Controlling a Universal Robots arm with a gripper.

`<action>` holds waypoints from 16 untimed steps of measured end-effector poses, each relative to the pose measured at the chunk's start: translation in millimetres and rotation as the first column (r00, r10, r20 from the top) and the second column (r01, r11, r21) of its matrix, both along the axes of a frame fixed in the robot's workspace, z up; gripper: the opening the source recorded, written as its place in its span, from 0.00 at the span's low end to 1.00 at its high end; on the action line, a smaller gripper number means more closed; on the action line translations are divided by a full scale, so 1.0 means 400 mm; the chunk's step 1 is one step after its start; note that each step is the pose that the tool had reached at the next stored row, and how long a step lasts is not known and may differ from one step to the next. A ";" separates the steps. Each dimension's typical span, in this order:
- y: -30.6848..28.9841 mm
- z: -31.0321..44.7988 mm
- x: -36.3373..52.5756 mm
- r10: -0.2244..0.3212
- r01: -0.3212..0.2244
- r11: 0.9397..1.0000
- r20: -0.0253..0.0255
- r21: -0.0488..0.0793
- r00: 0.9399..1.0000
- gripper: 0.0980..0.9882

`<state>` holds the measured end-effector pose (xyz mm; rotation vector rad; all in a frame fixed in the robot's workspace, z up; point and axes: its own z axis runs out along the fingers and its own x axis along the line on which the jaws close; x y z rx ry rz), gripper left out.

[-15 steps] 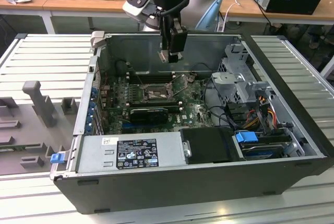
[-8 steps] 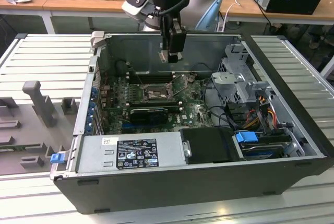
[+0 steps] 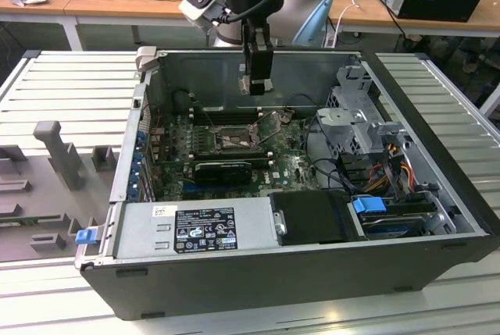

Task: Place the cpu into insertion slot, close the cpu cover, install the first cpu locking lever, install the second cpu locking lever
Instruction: 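Place the cpu into insertion slot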

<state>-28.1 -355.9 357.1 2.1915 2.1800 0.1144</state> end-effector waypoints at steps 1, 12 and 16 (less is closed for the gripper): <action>0.000 0.000 0.000 -0.006 0.006 1.000 0.000 0.000 1.000 0.48; -0.001 -0.032 0.000 -0.017 0.017 1.000 0.000 0.000 1.000 0.48; -0.001 -0.040 0.000 -0.017 0.017 1.000 0.000 0.000 1.000 0.48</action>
